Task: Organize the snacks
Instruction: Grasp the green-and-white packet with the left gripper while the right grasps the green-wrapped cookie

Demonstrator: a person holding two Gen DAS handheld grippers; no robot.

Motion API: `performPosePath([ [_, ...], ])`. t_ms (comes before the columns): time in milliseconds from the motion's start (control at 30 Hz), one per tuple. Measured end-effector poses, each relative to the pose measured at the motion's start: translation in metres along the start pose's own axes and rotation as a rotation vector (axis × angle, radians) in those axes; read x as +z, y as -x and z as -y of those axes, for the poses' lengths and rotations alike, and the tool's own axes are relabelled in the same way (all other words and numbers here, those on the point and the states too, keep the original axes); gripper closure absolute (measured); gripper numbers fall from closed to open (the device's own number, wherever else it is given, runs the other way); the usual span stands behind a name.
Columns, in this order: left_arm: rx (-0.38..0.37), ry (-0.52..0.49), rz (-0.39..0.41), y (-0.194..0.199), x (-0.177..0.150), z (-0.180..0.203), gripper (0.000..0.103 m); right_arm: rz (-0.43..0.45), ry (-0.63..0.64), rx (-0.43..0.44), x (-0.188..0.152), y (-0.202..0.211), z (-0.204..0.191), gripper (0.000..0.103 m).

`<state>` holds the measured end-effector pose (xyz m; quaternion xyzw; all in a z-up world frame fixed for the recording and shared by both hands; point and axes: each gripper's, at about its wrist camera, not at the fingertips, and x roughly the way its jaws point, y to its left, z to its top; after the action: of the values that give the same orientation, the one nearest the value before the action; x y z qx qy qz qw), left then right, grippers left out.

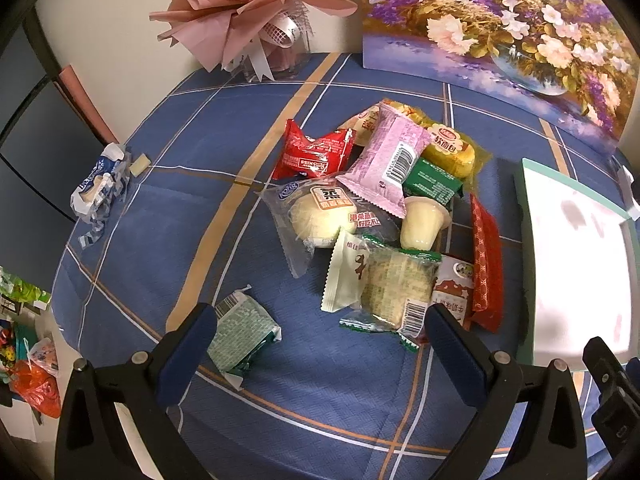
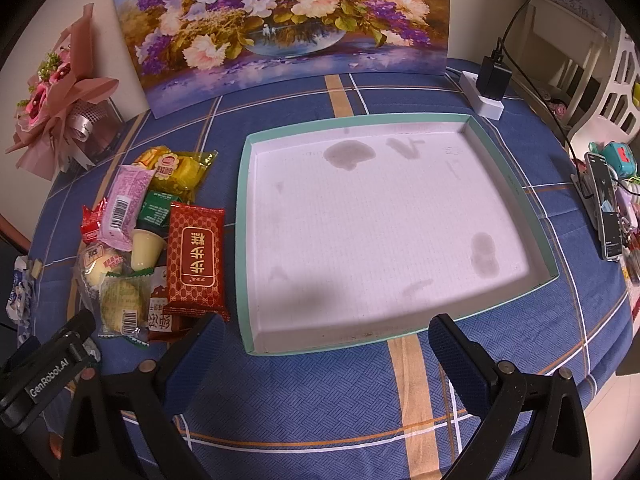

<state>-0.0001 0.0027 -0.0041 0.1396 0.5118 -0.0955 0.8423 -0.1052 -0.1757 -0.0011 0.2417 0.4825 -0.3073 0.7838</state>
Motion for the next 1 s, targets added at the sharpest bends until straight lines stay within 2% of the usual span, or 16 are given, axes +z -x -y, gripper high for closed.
performPosePath([
  [133, 0.004, 0.007, 0.009, 0.002, 0.002, -0.003, 0.0, 0.0, 0.0, 0.012, 0.002, 0.001, 0.001, 0.0],
  [300, -0.031, 0.006, 0.032, 0.007, 0.004, -0.012, 0.0, -0.002, 0.01, 0.043, 0.001, -0.001, -0.006, 0.0],
  [467, -0.045, 0.052, 0.055, 0.005, 0.005, -0.04, 0.0, -0.01, 0.036, 0.146, 0.001, 0.0, -0.026, 0.0],
  [600, -0.043, 0.146, 0.029, -0.011, 0.003, -0.078, 0.0, -0.013, 0.086, 0.22, 0.001, -0.002, -0.054, 0.0],
  [700, -0.049, 0.181, 0.023, -0.019, 0.0, -0.097, 0.0, -0.025, 0.121, 0.255, 0.0, -0.007, -0.077, 0.0],
  [867, -0.079, 0.2, -0.008, -0.034, -0.008, -0.116, 0.0, -0.07, 0.166, 0.327, -0.002, -0.021, -0.111, 0.001],
  [1000, -0.074, 0.163, -0.048, -0.049, -0.015, -0.118, 0.0, -0.093, 0.188, 0.397, -0.005, -0.029, -0.131, 0.004],
])
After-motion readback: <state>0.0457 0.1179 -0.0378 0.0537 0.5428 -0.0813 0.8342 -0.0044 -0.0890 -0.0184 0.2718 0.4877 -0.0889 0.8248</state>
